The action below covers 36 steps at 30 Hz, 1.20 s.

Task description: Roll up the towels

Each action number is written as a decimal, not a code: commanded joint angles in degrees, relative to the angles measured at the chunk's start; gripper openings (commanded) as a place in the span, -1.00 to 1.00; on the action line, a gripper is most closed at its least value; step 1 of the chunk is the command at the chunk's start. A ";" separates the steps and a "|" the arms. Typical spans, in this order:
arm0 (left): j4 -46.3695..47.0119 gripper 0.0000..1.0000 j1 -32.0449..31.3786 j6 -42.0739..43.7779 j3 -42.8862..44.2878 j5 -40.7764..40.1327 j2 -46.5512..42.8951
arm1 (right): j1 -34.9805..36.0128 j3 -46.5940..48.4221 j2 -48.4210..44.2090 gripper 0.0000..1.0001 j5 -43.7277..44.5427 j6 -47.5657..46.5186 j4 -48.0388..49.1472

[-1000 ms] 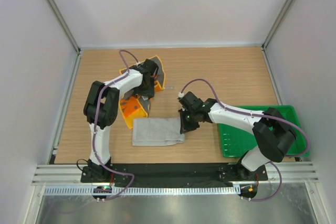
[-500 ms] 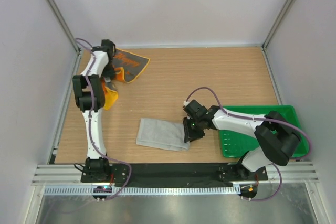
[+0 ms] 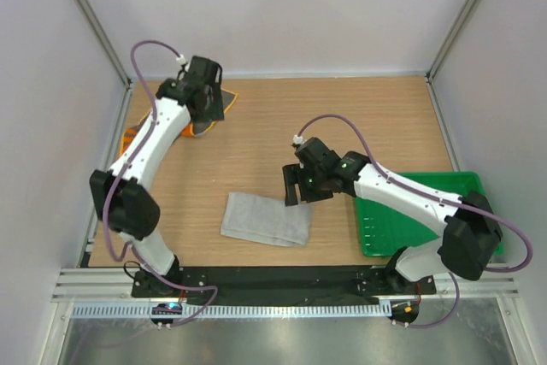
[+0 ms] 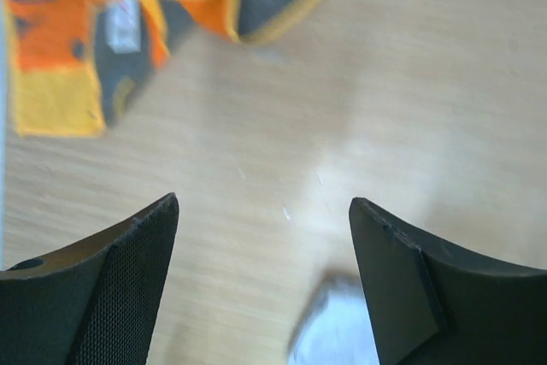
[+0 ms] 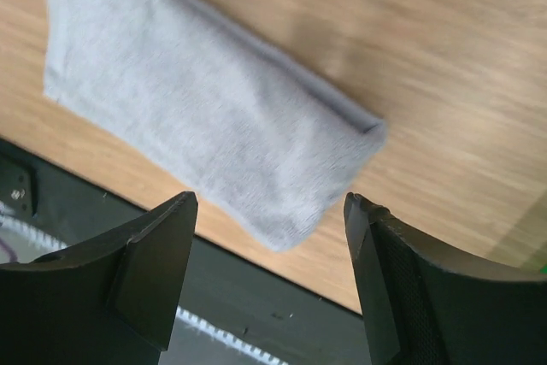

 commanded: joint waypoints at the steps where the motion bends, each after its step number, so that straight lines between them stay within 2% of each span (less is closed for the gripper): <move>1: 1.10 0.63 -3.21 -4.85 -14.54 5.12 -7.29 | -2.89 1.56 4.45 0.53 5.14 -3.28 -2.49; 2: 4.51 0.59 -4.61 -5.47 -18.05 10.81 -10.70 | -3.86 1.38 5.50 0.52 4.53 -3.73 -1.96; 3: 5.76 0.57 -5.23 -7.22 -24.70 12.43 -11.96 | -4.04 1.29 6.90 0.48 4.26 -3.90 -1.43; 6: 9.37 0.52 -8.31 -8.54 -33.52 16.66 -15.74 | -4.57 0.42 9.10 0.33 3.64 -4.43 1.20; 9: 12.09 0.49 -11.90 -10.21 -38.20 20.17 -19.07 | -5.09 -0.81 10.60 0.30 0.93 -4.35 3.31; 13: 14.21 0.50 -15.08 -12.15 -44.00 20.88 -21.81 | -5.19 -2.39 12.89 0.22 -0.49 -3.73 5.07; 17: 16.66 0.50 -15.79 -13.21 -48.05 22.37 -21.29 | -5.27 -4.85 12.89 0.20 -0.57 -2.85 6.30; 20: 18.78 0.50 -15.96 -13.47 -49.99 21.94 -18.74 | -5.27 -6.00 13.68 0.05 -0.84 -2.50 7.27; 27: 21.68 0.44 -16.05 -13.04 -48.50 19.57 -7.93 | -5.19 -10.03 15.18 -0.30 -3.12 -1.27 10.96; 32: 19.93 0.45 -15.96 -11.02 -43.06 13.08 -1.43 | -4.05 -12.86 13.69 -0.32 -6.11 1.80 13.42; 36: 16.07 0.44 -15.70 -8.12 -34.10 7.97 6.20 | -0.98 -11.90 14.56 -0.14 -7.33 4.18 15.61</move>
